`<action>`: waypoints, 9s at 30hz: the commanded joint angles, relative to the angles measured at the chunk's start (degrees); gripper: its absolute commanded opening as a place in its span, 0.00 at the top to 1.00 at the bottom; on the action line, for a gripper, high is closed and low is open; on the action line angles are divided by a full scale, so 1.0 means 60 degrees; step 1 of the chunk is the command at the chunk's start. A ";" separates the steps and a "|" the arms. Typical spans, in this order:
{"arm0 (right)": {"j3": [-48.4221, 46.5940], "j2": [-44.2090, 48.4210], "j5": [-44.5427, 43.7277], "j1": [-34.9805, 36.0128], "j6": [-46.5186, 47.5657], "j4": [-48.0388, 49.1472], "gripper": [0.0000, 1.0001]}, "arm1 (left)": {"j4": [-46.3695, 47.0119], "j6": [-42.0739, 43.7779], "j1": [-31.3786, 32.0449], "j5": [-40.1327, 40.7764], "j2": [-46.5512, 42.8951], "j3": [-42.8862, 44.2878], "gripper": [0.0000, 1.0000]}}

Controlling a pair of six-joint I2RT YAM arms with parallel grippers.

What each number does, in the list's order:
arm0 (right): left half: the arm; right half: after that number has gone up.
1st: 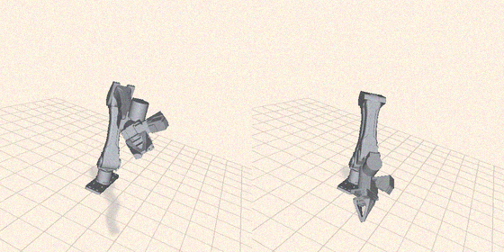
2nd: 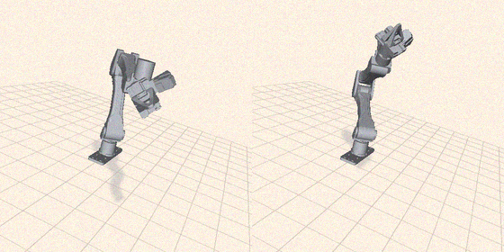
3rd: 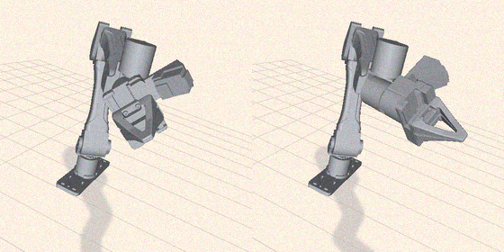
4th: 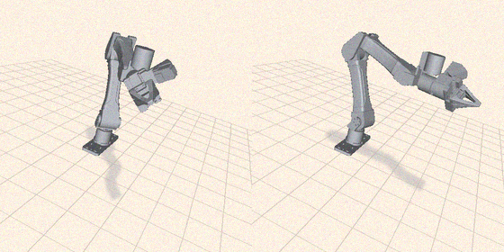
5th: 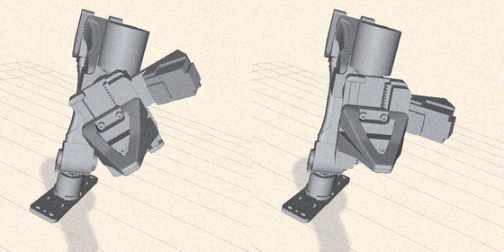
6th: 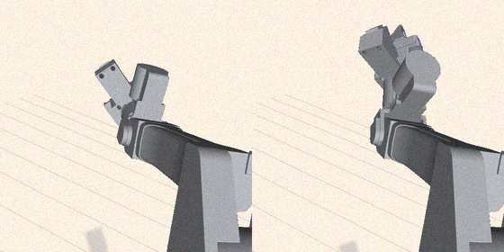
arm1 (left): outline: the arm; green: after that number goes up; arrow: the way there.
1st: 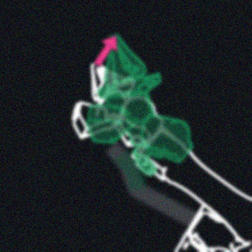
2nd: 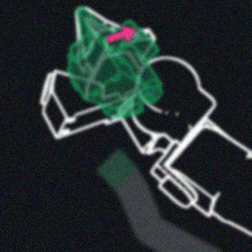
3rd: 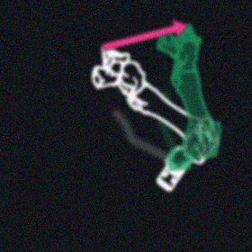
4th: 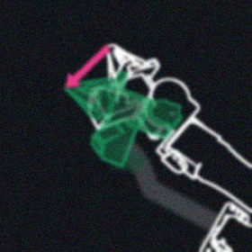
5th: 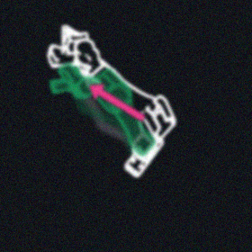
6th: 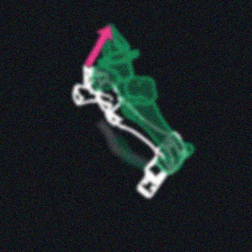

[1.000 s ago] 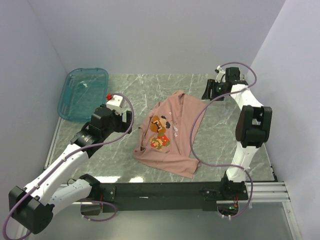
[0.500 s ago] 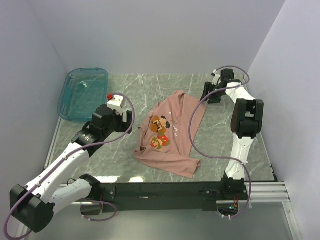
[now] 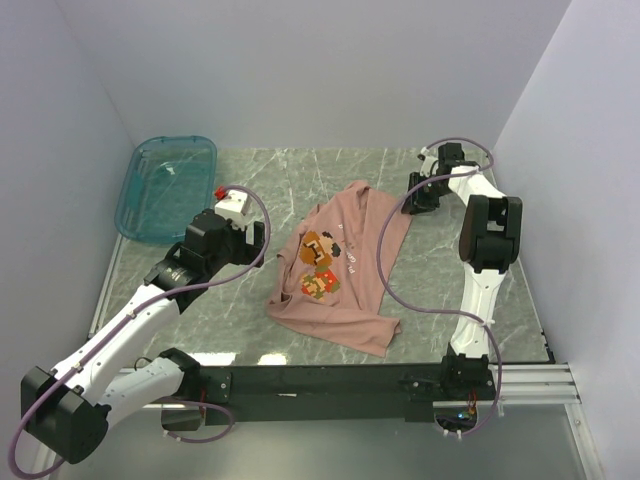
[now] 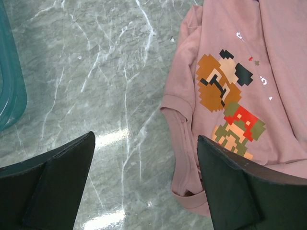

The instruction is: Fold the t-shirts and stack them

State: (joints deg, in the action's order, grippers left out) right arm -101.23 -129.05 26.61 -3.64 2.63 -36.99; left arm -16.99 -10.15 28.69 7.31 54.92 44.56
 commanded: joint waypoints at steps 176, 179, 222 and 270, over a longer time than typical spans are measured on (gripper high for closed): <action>0.0833 0.1720 -0.1446 0.2364 0.5083 -0.0645 0.60 | -0.0844 -0.1443 -0.1910 -0.2156 0.2317 0.0938 0.27; 0.0904 0.1660 -0.1535 0.2452 0.5127 -0.0690 0.71 | -0.0844 -0.1443 -0.1925 -0.2171 0.2303 0.0924 0.27; 0.2194 0.2804 0.1442 0.2832 0.3941 -0.1833 0.53 | -0.0757 -0.1457 -0.1925 -0.2815 0.2376 0.0924 0.27; 0.4376 0.5733 -0.0507 0.3258 0.5991 -0.1321 0.54 | -0.0771 -0.1413 -0.1925 -0.2888 0.2376 0.0953 0.27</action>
State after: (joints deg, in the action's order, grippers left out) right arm -74.98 -92.88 27.66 15.81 37.56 -46.35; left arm -23.18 -19.18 17.21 -9.21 69.63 49.52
